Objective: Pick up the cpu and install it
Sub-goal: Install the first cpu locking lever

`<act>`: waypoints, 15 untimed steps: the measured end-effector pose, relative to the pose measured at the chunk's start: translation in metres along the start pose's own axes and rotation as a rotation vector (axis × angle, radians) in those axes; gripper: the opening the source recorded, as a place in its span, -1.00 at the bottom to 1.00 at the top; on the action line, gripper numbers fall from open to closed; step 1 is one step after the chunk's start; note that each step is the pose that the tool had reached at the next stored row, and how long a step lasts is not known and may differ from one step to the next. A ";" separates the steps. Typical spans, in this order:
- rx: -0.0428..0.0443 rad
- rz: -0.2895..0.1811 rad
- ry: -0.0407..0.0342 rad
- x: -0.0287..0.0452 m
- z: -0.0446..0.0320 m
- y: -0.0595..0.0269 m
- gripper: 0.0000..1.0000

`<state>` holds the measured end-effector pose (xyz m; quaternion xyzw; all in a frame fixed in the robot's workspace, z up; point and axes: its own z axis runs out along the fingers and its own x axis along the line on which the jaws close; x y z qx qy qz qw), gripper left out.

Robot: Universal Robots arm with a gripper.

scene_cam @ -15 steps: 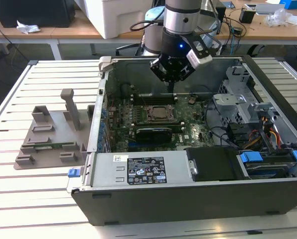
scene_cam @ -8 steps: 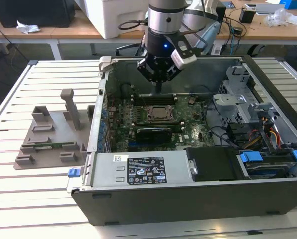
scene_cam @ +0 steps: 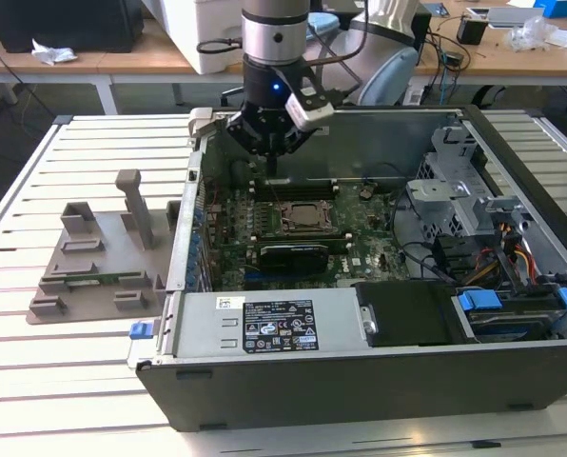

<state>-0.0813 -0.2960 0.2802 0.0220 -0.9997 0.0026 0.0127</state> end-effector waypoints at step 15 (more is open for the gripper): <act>0.0032 -0.013 0.0006 0.0061 0.0173 0.0175 -0.78</act>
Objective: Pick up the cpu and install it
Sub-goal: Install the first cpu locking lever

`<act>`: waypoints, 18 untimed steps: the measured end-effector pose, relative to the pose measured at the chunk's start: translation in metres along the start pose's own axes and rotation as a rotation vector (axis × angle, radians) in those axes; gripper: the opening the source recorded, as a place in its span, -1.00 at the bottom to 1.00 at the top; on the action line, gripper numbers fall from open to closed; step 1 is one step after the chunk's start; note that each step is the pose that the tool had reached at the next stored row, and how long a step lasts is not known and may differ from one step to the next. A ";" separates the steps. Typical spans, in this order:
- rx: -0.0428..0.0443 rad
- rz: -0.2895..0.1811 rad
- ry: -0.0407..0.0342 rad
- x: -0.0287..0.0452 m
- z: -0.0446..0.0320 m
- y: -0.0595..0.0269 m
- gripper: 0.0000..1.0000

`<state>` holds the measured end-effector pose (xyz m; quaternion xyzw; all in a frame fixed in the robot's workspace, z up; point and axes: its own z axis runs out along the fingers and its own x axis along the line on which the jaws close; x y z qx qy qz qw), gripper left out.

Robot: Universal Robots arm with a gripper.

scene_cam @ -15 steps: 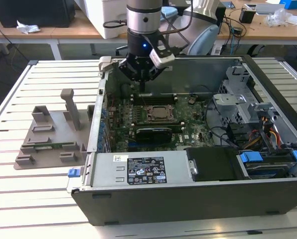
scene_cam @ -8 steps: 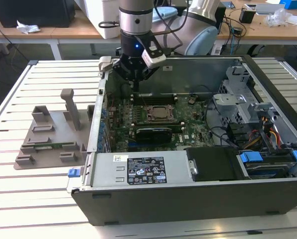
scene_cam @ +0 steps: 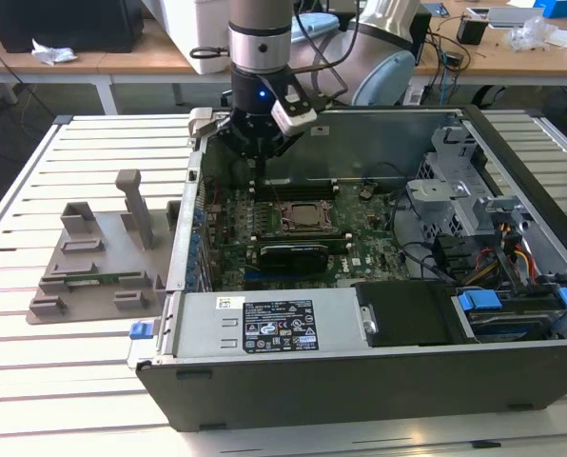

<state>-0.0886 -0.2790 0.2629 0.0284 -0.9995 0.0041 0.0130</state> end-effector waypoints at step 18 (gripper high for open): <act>-0.0004 -0.040 0.0267 -0.0656 0.0422 0.0012 -0.78</act>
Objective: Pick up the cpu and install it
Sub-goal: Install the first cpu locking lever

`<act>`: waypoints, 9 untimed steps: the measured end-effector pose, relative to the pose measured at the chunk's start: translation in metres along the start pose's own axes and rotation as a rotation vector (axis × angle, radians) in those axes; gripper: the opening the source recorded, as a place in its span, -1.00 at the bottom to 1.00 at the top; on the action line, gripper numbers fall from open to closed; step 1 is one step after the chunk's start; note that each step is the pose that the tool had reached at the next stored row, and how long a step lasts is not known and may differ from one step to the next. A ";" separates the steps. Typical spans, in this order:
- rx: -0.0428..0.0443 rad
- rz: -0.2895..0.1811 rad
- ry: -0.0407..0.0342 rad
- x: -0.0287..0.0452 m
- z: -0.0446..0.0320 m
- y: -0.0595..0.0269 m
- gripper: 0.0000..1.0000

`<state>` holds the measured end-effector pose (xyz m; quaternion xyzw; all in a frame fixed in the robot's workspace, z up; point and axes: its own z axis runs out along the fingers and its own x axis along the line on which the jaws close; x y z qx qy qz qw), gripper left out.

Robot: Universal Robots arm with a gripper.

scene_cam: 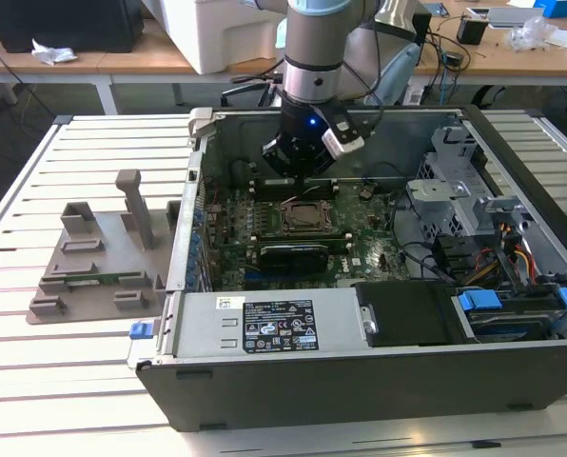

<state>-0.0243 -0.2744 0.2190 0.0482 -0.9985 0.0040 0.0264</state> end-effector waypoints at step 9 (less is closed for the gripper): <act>-0.0014 0.015 0.0066 -0.0237 0.0115 -0.0023 -0.78</act>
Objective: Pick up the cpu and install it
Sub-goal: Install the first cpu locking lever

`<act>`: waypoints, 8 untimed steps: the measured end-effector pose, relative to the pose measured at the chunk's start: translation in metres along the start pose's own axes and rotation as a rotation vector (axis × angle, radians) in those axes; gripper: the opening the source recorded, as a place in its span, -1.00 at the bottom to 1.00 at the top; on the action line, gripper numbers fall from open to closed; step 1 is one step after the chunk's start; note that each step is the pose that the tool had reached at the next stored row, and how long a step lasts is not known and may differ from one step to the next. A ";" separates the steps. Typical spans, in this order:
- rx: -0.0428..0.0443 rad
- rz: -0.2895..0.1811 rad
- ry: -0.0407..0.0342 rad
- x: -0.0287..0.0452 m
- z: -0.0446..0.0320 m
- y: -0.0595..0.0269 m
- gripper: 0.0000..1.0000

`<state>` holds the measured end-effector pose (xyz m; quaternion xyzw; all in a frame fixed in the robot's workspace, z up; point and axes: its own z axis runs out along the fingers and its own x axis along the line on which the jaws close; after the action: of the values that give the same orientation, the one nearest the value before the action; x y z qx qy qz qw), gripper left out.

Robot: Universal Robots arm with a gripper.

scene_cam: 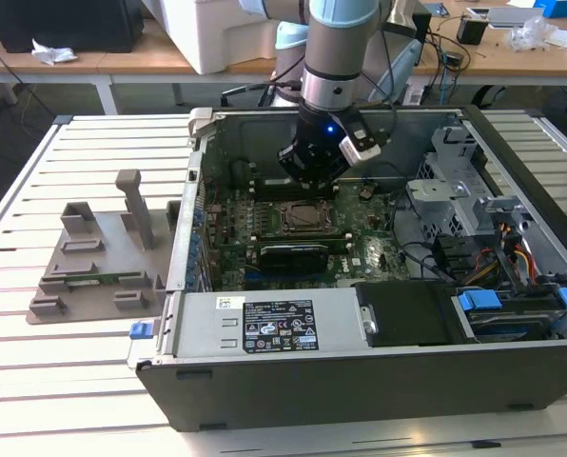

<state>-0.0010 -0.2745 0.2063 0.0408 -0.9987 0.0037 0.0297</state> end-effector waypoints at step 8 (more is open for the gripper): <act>0.0001 0.016 -0.0002 -0.0005 0.0031 -0.0025 -0.78</act>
<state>-0.0005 -0.2770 0.2032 0.0327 -0.9990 0.0040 0.0296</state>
